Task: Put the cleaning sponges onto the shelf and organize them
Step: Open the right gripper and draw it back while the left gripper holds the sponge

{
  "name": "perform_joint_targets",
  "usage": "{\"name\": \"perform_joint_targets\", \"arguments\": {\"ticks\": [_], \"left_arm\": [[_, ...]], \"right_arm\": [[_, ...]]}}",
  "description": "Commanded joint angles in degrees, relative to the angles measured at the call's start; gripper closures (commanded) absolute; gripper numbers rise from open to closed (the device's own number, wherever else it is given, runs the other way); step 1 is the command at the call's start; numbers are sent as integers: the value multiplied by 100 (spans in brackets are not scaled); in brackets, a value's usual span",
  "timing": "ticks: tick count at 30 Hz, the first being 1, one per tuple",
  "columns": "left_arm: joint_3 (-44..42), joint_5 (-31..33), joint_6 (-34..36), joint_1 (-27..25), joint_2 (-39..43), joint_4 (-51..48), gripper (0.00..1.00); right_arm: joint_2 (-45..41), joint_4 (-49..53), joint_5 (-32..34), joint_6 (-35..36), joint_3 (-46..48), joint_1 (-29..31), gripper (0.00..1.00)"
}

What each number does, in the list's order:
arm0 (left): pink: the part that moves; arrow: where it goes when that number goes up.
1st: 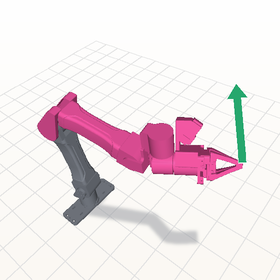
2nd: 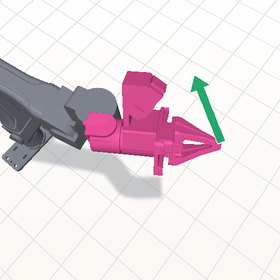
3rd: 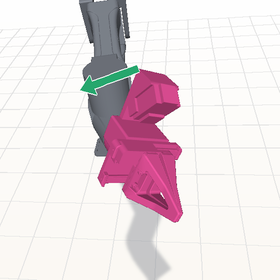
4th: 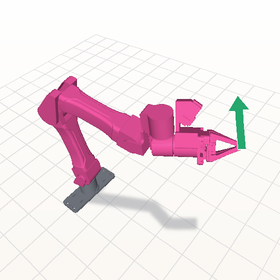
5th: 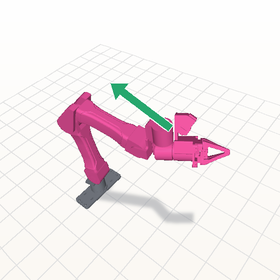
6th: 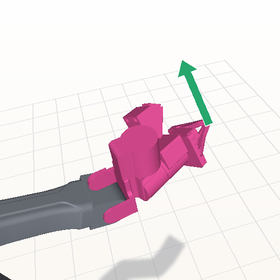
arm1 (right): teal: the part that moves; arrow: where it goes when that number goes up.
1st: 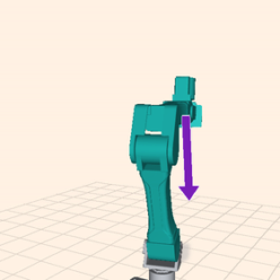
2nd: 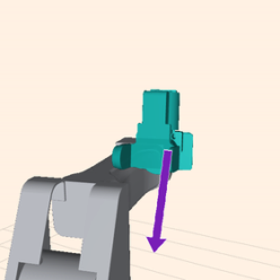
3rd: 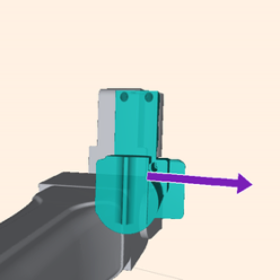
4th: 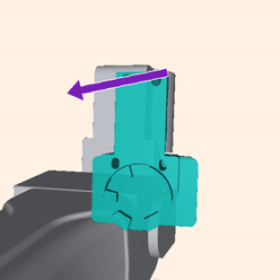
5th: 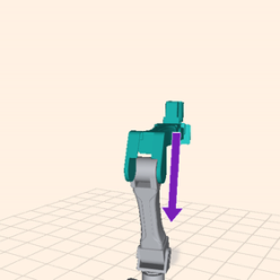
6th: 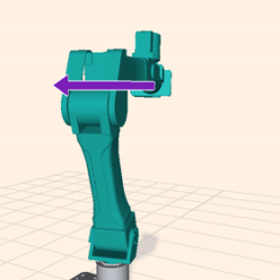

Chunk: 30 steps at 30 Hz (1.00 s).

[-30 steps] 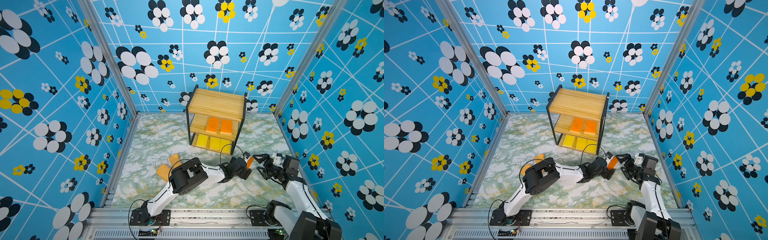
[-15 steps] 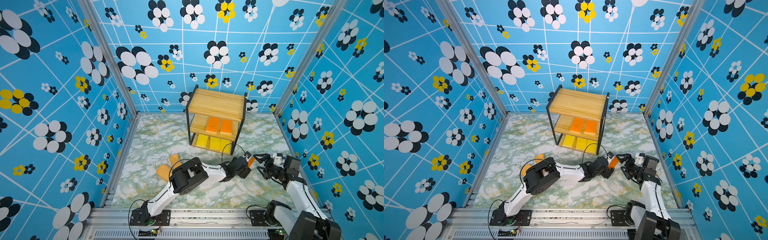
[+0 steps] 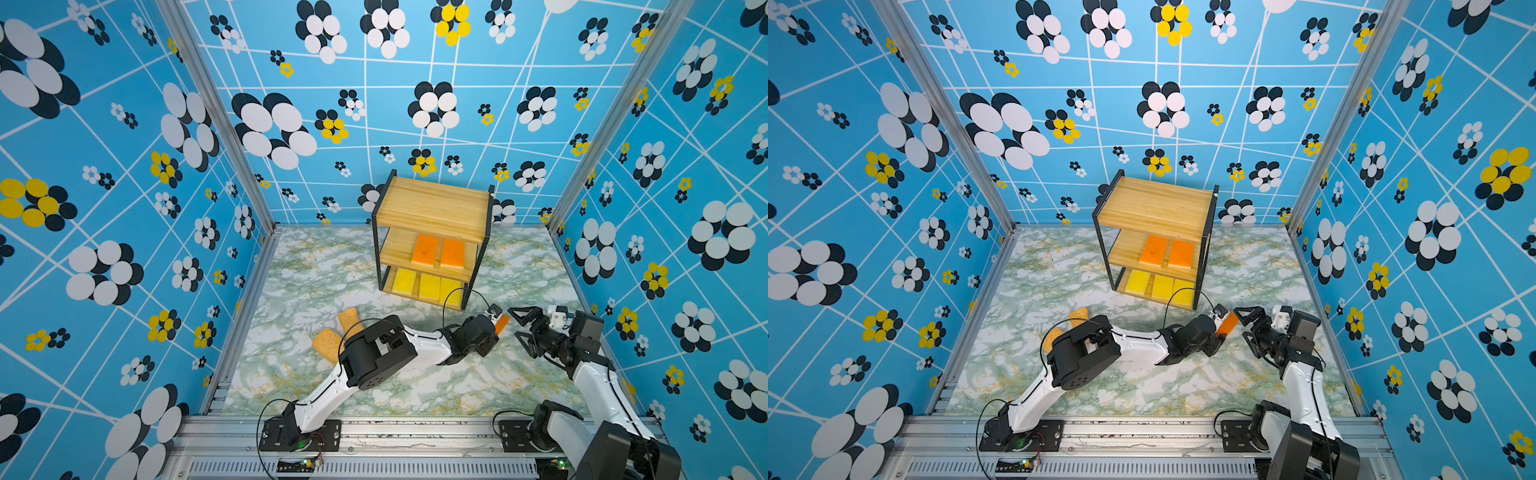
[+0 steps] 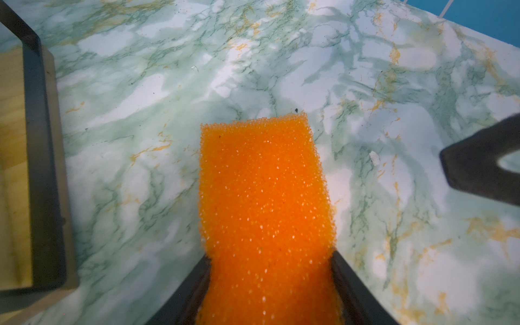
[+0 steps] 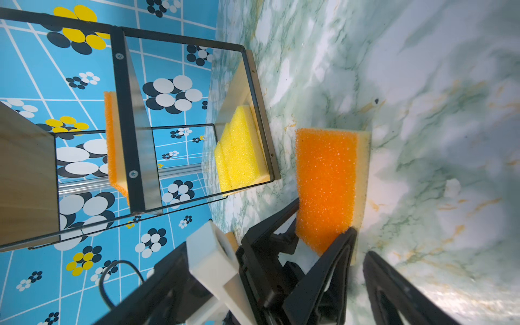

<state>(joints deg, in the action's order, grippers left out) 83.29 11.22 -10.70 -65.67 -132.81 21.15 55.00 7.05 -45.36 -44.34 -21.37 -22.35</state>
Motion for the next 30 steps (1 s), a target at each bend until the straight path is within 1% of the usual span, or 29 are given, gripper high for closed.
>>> {"name": "perform_joint_targets", "arguments": {"ticks": [1, 5, 10, 17, 25, 30], "left_arm": [[-189, 113, 236, -106, 131, -304, 42], [-253, 183, 405, -157, 267, -353, 44], [-430, -19, 485, -183, 564, -368, 44], [-722, -267, 381, -200, 1110, -439, 44], [-1410, -568, -72, -296, 2234, -492, 45], [-1824, -154, 2, -427, 3158, -796, 45]], "right_arm": [[-49, 27, -101, 70, -142, -68, 1], [8, 11, -113, 78, -166, -111, 1], [63, -11, -113, 83, -175, -156, 1], [87, -11, -113, 77, -184, -191, 1], [238, -139, -5, -6, -296, -235, 1], [446, -286, 21, -39, -378, -237, 1]]}}
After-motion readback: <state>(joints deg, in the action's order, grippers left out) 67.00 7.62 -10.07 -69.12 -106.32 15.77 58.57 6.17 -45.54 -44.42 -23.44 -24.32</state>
